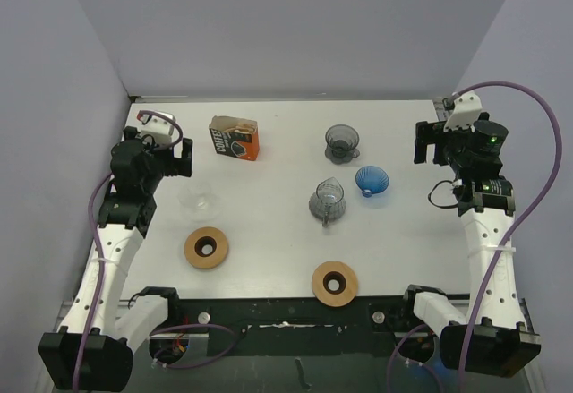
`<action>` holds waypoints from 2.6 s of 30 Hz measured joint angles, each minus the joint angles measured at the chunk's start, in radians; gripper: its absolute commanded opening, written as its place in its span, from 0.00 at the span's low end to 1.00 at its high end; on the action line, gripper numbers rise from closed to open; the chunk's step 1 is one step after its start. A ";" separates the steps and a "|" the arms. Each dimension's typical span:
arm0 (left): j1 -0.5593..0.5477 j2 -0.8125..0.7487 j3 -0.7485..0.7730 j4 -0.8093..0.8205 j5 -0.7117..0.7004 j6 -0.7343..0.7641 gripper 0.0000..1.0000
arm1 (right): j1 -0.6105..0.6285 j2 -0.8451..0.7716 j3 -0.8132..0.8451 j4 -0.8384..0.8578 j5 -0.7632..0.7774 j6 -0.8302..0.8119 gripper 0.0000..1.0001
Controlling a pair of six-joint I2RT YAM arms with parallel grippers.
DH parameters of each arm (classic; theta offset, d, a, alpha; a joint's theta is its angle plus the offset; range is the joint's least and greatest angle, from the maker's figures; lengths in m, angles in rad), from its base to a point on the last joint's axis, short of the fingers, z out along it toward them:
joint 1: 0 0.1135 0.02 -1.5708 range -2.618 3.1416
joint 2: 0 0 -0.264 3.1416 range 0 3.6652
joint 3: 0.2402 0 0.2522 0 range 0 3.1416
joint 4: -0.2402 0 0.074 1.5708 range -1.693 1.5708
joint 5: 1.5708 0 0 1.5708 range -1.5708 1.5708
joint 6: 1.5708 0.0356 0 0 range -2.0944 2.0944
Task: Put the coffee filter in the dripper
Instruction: Adjust the coffee server at the center of the board.
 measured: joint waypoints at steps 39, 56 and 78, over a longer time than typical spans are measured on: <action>0.071 0.060 0.037 -0.025 0.269 0.052 0.97 | 0.565 0.473 -0.001 -0.014 -0.053 -0.282 0.94; 0.073 0.073 0.037 -0.025 0.298 0.053 0.97 | 0.563 0.618 -0.001 -0.079 -0.097 -0.273 0.49; 0.105 0.081 0.018 -0.023 0.328 0.054 0.97 | 0.692 0.642 0.003 -0.055 -0.272 -0.150 0.42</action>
